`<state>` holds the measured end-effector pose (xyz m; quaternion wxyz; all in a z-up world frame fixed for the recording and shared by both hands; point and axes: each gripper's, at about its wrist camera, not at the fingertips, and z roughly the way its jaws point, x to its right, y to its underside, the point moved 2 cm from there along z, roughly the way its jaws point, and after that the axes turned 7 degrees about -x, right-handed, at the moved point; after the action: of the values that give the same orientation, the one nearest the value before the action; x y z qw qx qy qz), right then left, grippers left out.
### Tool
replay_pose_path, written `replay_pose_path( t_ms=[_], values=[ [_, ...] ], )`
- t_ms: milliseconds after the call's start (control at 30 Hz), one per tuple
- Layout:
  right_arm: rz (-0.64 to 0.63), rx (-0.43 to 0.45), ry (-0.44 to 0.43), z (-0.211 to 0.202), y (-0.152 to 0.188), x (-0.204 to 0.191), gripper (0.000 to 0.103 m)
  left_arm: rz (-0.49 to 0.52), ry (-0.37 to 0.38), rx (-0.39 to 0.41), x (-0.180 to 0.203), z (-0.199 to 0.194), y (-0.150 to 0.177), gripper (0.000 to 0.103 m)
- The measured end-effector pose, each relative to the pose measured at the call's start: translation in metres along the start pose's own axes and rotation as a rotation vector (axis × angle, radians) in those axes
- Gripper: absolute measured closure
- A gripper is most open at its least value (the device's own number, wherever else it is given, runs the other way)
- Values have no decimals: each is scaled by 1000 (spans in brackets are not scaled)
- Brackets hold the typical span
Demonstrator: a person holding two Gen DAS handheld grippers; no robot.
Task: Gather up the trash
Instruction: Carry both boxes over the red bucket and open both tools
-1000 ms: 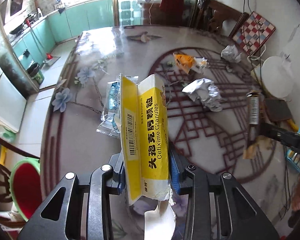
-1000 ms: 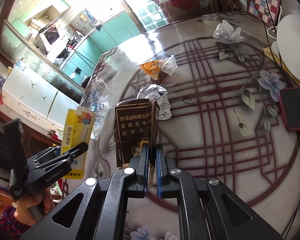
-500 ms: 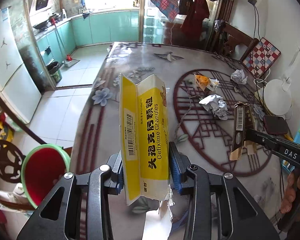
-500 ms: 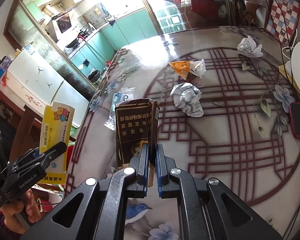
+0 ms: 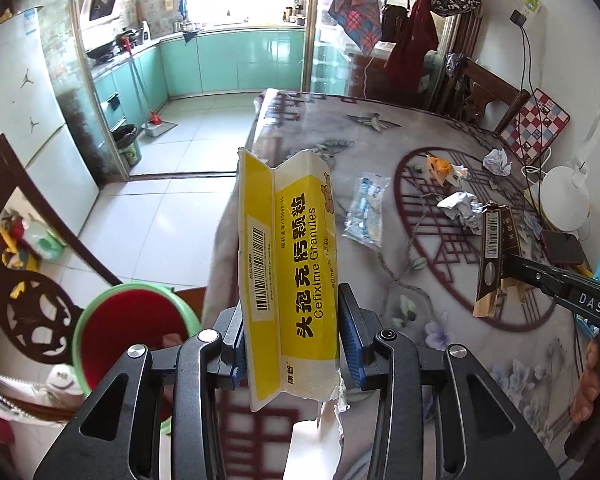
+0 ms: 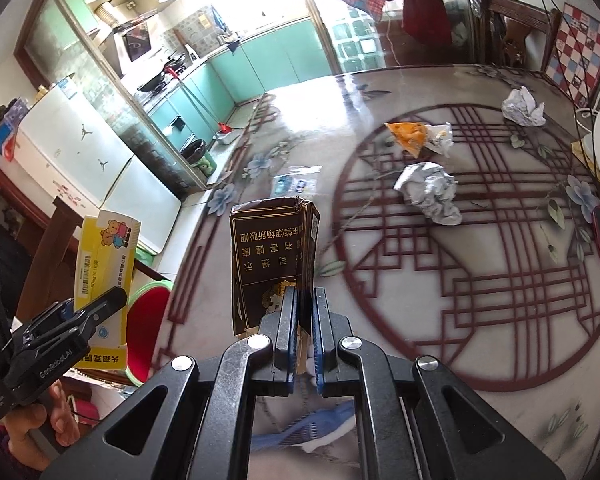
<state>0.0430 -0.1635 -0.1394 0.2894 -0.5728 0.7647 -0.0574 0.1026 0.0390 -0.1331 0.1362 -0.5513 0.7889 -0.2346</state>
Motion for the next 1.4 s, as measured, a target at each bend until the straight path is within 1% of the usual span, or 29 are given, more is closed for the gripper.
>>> replay_pose_path(
  t_ms=[233,600,767,933,1100,1300,1400],
  values=[
    [-40,-8,-1,7,13,-47,98,-50,-15,-10,-45,-5,15,66],
    [-112,-37,-10,26,32,-118,98,-102,-61,-32,-115,-5,37,66],
    [-161,-47,-23,33,35,-154,98,-129,-90,-62,-144,4,48,65],
    [-236,-58,-43,44,37,-196,98,-169,-97,-103,-166,14,57,65],
    [-300,-76,-61,61,40,-227,98,-190,-105,-117,-184,17,63,64],
    [-350,-132,-76,88,43,-250,98,-219,-119,-149,-205,27,66,64],
    [-364,-157,-99,102,43,-259,98,-233,-128,-156,-215,31,66,64]
  ],
)
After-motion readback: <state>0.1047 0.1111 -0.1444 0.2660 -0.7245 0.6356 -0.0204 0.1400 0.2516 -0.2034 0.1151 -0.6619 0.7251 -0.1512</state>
